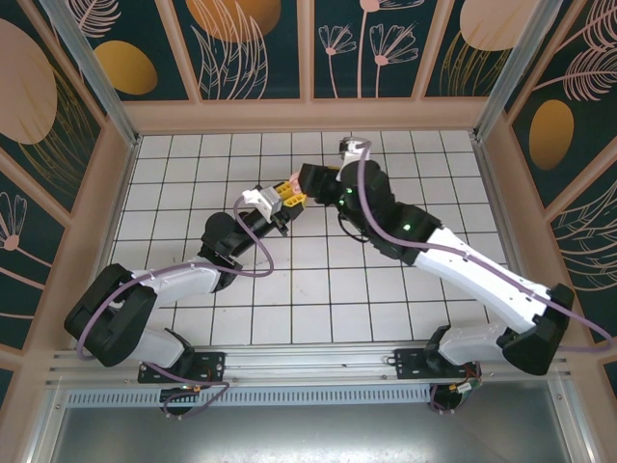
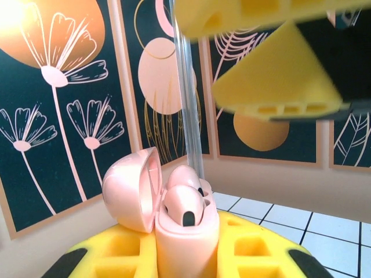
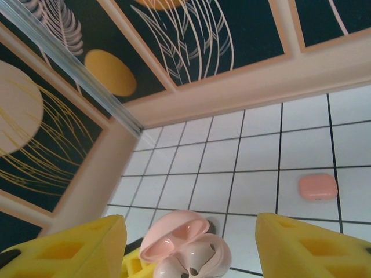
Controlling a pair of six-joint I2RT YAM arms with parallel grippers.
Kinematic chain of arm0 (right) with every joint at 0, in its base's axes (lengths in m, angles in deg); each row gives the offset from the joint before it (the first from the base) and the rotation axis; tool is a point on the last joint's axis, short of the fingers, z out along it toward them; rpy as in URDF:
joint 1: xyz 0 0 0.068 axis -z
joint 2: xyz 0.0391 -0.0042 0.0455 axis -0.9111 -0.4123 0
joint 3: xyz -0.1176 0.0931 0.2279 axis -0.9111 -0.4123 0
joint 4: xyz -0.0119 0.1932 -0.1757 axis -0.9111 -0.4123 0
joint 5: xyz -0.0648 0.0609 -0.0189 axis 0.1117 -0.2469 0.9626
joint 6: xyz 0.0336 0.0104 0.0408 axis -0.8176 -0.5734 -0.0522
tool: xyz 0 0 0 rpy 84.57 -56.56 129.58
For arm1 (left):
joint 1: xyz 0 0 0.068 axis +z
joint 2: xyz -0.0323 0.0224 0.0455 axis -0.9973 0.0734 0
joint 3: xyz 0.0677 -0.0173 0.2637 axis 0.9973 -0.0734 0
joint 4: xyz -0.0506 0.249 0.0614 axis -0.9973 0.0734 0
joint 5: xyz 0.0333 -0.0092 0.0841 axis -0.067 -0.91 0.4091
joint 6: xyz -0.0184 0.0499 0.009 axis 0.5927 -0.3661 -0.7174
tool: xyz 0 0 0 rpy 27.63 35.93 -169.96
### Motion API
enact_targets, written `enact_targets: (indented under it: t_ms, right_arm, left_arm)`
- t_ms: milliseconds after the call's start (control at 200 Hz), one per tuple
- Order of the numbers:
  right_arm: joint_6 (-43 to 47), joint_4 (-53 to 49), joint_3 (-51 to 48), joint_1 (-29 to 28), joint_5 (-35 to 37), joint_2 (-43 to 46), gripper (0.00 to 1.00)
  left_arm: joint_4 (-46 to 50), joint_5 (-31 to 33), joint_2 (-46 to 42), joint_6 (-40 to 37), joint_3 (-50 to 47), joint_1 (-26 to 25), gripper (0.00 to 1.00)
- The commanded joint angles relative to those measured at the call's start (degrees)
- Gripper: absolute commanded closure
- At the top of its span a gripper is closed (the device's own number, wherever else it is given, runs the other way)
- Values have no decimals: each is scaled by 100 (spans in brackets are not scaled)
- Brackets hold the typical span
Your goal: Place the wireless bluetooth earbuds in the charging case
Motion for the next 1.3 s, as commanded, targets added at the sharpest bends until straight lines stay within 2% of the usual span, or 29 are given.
enact_targets:
  t_ms: [0,110,290,480,581,776,1006,1146,1291]
  right_arm:
    - [-117,-352,27,243,-389,143,39]
    - [-99,-605,82,657,-949,34,39]
    - [174,-1176,578,1173,-1779,-521,43]
    - [553,-1726,1326,1270,-2250,-1303,56]
    - [702,-1919,1653,1283,-2415,-1638,64]
    - [950,-2348,1924,1271,-2757,-2022,74]
    - [1198,-2746,1449,1011,-2897,-1690,85]
    - [1090,-2816,855,813,-2706,-1091,87]
    - [627,-2611,346,1066,-2108,-426,87]
  left_arm:
    - [-289,-96,-118,72,-109,-19,100]
    - [-209,-206,-118,-35,-228,-22,100]
    - [364,-724,-33,-197,-214,-29,100]
    - [493,-1042,76,-164,-196,-28,100]
    - [550,-1073,106,-156,-169,-29,100]
    - [557,-1042,126,-154,-92,-28,100]
    - [568,-764,214,-104,136,-27,100]
    - [527,-676,294,-5,260,-27,100]
    - [351,-685,389,221,280,-24,100]
